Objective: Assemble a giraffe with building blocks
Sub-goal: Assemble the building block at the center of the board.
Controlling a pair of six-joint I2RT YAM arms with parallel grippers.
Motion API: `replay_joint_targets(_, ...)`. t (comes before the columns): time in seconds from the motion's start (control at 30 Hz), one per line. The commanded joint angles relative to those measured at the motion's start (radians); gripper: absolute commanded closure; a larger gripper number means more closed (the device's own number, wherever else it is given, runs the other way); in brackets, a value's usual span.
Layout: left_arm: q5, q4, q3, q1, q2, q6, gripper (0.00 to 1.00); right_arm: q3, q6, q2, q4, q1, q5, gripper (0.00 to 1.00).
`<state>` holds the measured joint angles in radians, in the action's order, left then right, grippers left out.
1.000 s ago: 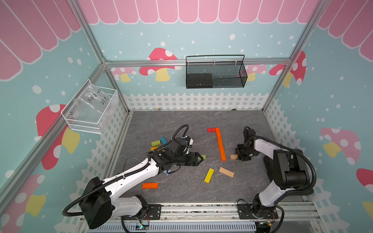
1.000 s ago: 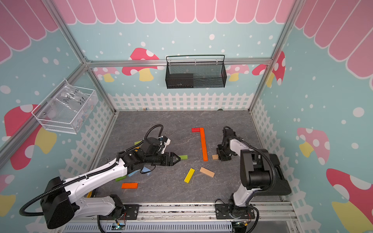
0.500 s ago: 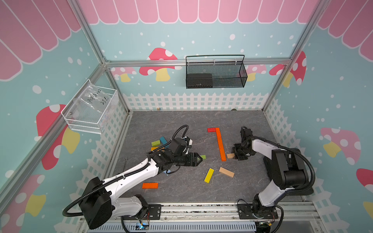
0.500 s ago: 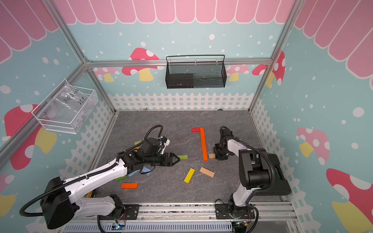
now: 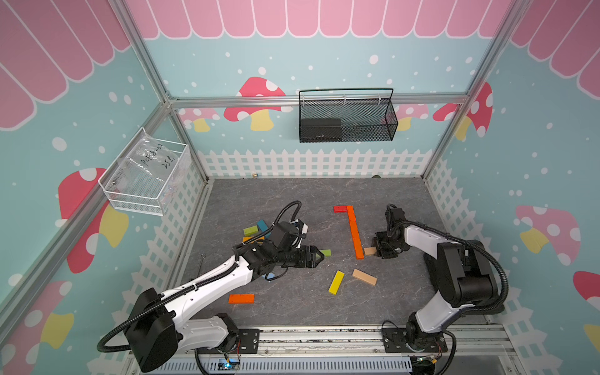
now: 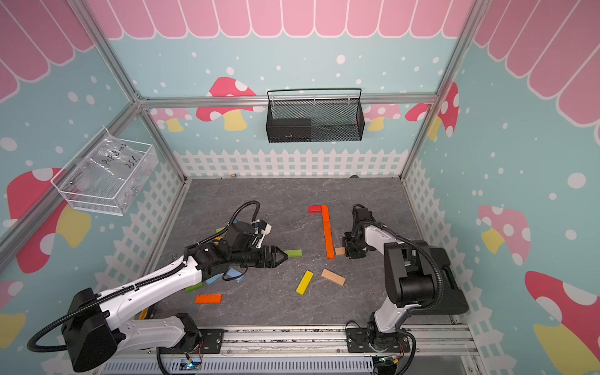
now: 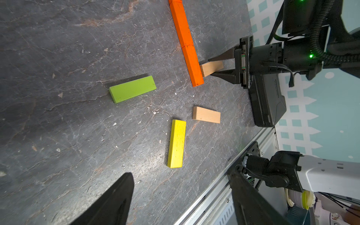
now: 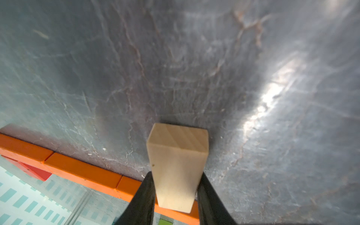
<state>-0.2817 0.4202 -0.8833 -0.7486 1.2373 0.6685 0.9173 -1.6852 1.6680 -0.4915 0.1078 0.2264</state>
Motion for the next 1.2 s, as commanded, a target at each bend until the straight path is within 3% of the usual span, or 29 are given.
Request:
replay_joint_targets(0.0, 0.000, 0.014, -0.008, 0.006, -0.021, -0.017, 0.18, -0.055, -0.039, 0.040, -0.110, 0.018, -0.034, 0.64)
replay_joint_targets(0.83, 0.002, 0.015, -0.004, 0.011, -0.026, -0.021, 0.18, -0.088, -0.060, 0.010, -0.132, 0.026, -0.047, 0.62)
replay_joint_targets(1.17, 0.003, 0.015, 0.004, 0.014, -0.032, -0.021, 0.18, -0.087, -0.060, 0.019, -0.128, 0.027, -0.039, 0.55)
